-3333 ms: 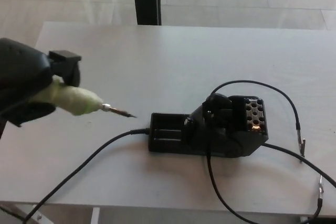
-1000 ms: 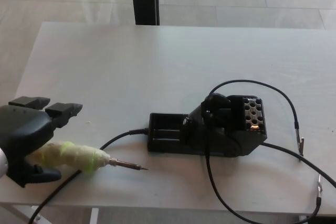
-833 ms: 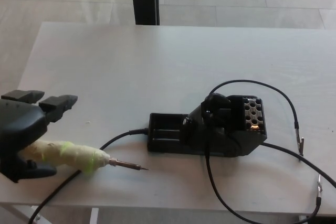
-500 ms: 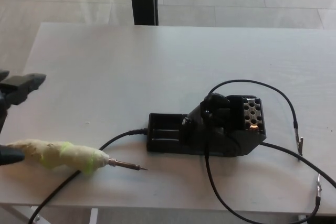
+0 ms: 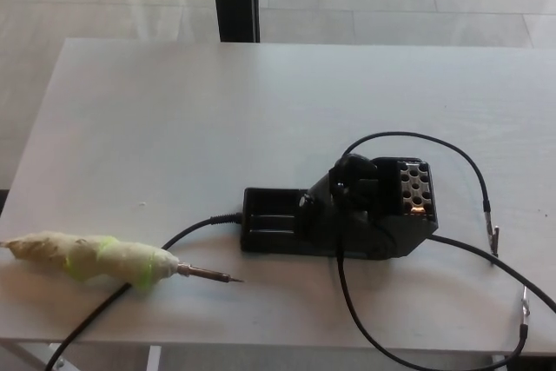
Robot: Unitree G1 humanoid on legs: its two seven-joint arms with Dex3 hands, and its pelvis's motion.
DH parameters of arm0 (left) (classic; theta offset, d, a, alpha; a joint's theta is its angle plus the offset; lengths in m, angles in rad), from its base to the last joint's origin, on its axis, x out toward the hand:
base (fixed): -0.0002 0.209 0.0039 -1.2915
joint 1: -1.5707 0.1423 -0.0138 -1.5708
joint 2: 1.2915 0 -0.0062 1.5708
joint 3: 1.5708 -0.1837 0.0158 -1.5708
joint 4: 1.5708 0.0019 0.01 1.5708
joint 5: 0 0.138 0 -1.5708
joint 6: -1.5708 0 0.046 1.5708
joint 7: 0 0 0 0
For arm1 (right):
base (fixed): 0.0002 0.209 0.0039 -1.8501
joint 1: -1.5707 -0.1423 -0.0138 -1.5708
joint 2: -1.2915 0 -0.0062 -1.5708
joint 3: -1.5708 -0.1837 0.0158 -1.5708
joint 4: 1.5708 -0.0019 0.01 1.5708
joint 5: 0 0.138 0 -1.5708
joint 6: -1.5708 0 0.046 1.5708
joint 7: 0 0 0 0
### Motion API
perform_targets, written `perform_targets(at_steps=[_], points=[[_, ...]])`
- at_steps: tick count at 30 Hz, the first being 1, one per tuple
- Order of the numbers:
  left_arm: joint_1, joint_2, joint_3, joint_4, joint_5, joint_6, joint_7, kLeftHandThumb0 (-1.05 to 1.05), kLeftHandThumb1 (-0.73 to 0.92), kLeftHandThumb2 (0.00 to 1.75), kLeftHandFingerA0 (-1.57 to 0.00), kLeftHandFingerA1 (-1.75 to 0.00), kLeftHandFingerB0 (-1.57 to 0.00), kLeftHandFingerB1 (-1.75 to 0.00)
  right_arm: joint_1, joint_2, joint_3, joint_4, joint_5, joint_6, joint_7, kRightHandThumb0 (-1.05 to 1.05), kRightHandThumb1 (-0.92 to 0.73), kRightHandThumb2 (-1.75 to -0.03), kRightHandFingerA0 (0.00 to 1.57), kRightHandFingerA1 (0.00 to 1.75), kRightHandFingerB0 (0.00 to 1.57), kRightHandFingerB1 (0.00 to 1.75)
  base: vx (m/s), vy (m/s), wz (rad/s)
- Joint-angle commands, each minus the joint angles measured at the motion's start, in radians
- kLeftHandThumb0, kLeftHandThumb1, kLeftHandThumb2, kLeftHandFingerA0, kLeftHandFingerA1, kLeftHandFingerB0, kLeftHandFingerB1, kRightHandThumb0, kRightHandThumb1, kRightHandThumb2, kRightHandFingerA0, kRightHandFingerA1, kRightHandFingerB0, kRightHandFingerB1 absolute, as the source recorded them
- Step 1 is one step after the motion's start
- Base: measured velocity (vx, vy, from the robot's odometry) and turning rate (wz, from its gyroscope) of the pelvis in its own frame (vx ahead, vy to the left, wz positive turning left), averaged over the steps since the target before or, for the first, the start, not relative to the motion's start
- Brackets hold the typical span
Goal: Use the left hand of the robot to grab the soldering gun kept on the middle of the table and pull it out of its base and keep it on the left side of the base
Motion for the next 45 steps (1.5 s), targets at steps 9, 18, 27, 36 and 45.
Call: perform_targets(at_steps=[9, 18, 27, 36, 45], points=[[-0.015, -0.526, 0.217, 0.680, -0.380, 0.201, 0.189, -0.57, 0.66, 0.85, -0.16, -0.60, -0.05, -0.50, 0.074, 0.070, -0.011, 0.007, 0.023, -0.007, -0.015, -1.05, -0.78, -0.77, 1.57, 0.93, 0.55, 1.34, 0.00, 0.000, 0.00], [-0.045, -0.536, 0.164, 0.512, -0.289, 0.307, 0.228, -0.54, 0.77, 0.62, -0.34, -0.63, -0.21, -0.47, 0.114, 0.080, -0.025, 0.017, 0.031, -0.012, -0.017, -1.05, -0.79, -0.77, 1.55, 0.86, 0.31, 1.40, 0.00, 0.000, 0.00], [-0.019, -0.523, 0.204, 0.811, -0.429, 0.281, 0.136, -0.49, 0.67, 0.60, -0.49, -0.67, -0.42, -0.53, 0.187, 0.052, 0.047, 0.027, -0.032, -0.004, -0.001, -1.05, -0.76, -0.84, 0.26, 1.75, 0.00, 0.65, 0.00, 0.000, 0.00], [0.019, -0.486, 0.270, 0.856, -0.518, 0.243, 0.141, -0.57, 0.68, 0.61, -0.54, -0.65, -0.35, -0.50, 0.284, 0.016, 0.053, -0.077, -0.028, 0.030, 0.008, -1.05, -0.77, -0.82, 0.45, 1.60, 0.00, 0.62, 0.00, 0.000, 0.00], [0.051, -0.478, 0.238, 0.848, -0.565, 0.241, 0.131, -0.55, 0.67, 0.59, -0.49, -0.63, -0.30, -0.50, 0.277, 0.038, -0.028, -0.093, 0.046, 0.148, 0.002, -1.05, -0.82, -0.76, 0.43, 1.60, 0.00, 0.59, 0.00, 0.000, 0.00]])
